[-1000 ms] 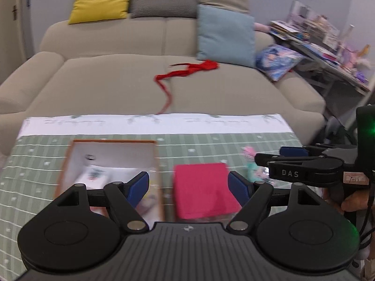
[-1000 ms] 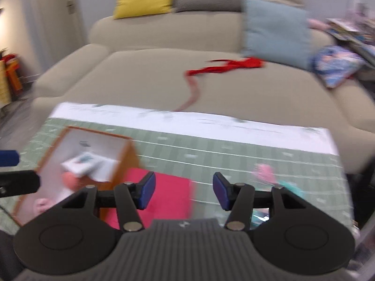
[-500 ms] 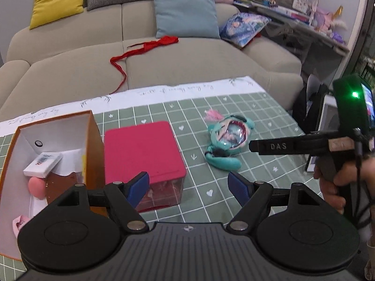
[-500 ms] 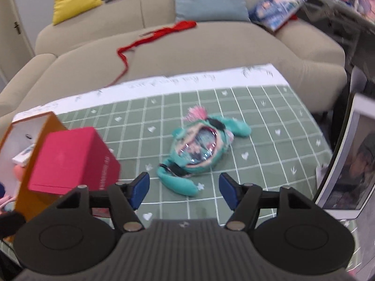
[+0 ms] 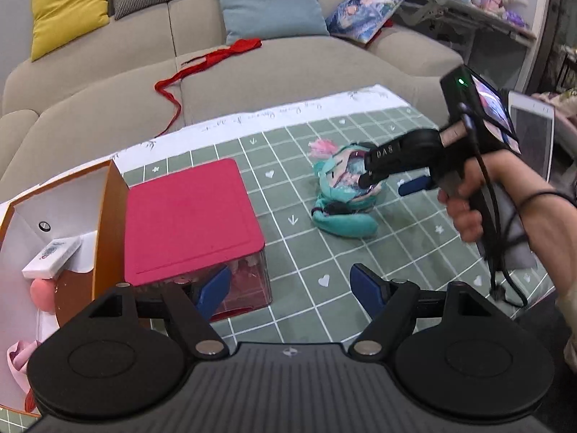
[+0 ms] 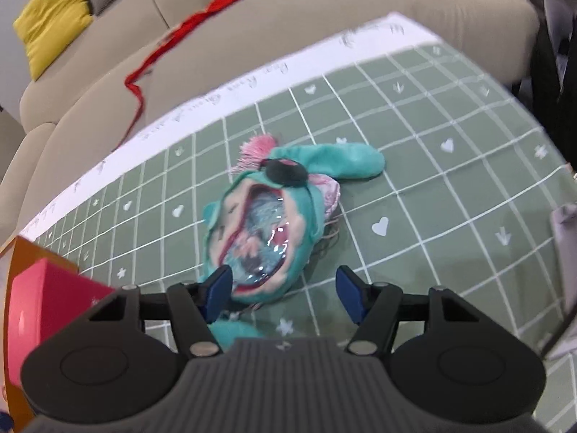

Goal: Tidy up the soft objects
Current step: 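Withdraw both open tools from the box toward the teal plush doll, then grasp the teal plush doll with the right tool while the left tool grasps the pink silk pouch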

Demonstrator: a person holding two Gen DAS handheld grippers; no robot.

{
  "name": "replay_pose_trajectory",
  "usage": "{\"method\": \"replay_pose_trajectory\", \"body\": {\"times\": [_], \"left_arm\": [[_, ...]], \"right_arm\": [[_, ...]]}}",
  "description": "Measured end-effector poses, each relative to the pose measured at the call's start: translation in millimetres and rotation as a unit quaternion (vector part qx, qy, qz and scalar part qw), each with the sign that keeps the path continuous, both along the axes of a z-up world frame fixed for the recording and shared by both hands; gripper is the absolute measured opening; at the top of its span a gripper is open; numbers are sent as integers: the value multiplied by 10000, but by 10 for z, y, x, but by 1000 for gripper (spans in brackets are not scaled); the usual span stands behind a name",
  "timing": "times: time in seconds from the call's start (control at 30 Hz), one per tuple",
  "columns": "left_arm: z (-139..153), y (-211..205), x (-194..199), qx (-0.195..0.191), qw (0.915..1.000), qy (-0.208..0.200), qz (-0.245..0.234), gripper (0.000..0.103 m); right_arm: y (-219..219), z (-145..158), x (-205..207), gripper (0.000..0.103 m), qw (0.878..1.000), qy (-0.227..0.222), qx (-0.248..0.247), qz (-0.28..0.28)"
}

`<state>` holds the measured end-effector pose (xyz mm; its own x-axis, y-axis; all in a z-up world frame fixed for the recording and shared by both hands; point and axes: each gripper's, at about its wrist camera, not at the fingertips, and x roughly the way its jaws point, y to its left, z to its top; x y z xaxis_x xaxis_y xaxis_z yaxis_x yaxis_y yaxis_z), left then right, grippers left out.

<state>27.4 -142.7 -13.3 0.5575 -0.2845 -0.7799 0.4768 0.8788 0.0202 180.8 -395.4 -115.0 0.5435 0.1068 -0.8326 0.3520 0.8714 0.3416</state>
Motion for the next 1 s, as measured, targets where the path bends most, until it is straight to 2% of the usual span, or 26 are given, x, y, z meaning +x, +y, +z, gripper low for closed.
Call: {"method": "replay_pose_trajectory", "body": {"times": [0.03, 0.17, 0.3, 0.37, 0.5, 0.8, 1.0], "left_arm": [[-25, -13, 22, 16, 10000, 58, 32, 89], [-96, -37, 92, 8, 9994, 298, 180, 89], [-127, -62, 110, 46, 9991, 353, 242, 89], [-134, -78, 120, 84, 9989, 384, 274, 89], [-160, -117, 174, 117, 9981, 491, 343, 88], [-208, -342, 342, 116, 9967, 696, 409, 88], [-253, -811, 745, 73, 9956, 883, 304, 88]], "right_arm": [[-24, -47, 42, 59, 10000, 39, -4, -12], [-58, -132, 123, 45, 9997, -27, 207, 95], [-57, -112, 97, 29, 9994, -212, 253, 117], [-91, -73, 60, 26, 9987, -315, 360, 150], [-98, 15, -37, 23, 9989, -256, 114, 366], [-298, 169, -610, 19, 9967, -42, 344, 731], [-417, 63, -750, 19, 9958, 193, 442, 776]]}}
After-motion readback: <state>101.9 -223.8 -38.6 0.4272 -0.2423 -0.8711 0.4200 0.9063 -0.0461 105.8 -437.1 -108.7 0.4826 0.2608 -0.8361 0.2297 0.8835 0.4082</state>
